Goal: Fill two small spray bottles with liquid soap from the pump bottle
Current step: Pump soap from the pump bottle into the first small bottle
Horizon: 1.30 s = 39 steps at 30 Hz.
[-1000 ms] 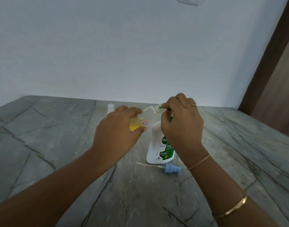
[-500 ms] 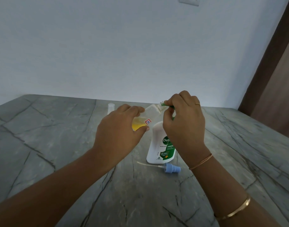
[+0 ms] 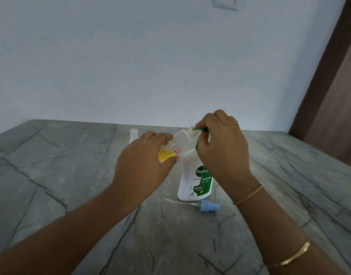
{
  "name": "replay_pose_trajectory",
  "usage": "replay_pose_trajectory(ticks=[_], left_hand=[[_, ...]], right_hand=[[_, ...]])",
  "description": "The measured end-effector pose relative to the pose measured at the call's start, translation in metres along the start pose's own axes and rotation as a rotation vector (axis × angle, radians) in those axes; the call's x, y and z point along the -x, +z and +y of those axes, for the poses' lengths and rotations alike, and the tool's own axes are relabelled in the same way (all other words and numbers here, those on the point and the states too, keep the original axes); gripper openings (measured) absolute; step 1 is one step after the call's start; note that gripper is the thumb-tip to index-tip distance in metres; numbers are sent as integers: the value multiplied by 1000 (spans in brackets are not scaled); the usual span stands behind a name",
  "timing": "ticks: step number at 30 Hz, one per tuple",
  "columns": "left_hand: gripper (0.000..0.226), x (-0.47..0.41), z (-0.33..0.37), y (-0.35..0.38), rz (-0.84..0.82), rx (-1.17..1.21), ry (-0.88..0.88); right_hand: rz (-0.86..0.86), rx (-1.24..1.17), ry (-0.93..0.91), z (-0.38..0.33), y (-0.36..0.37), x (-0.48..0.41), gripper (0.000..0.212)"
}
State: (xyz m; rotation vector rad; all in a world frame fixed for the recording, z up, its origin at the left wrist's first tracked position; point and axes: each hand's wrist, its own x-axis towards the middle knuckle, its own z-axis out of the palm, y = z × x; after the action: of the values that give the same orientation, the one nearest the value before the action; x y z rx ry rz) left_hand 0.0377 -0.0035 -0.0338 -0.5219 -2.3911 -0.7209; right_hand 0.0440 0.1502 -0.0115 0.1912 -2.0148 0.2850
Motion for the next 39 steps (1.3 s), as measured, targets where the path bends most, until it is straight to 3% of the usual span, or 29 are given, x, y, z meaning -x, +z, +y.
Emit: replay_pose_trajectory(ticks=[7,14,19,24,32,39], left_hand=[[47,1,2,-2,0,13,4],[46,2,-1,0,-9,-5,7],[49,2,1,0,-9,7,-3],[50,1,1,0,-9,5,-13],[46,1,-1,0,6,1,3],[48,2,0,1,-1,10,6]], right_hand=[[47,37,-29,0,2,2,8],[87,26,-28,1,10,10,20],[3,9,-24,3,0,1,12],[-116,-25,9,6,-9,-8,17],[103,6,-16,-1,10,9,21],[47,-4,-14,2,3,5,17]])
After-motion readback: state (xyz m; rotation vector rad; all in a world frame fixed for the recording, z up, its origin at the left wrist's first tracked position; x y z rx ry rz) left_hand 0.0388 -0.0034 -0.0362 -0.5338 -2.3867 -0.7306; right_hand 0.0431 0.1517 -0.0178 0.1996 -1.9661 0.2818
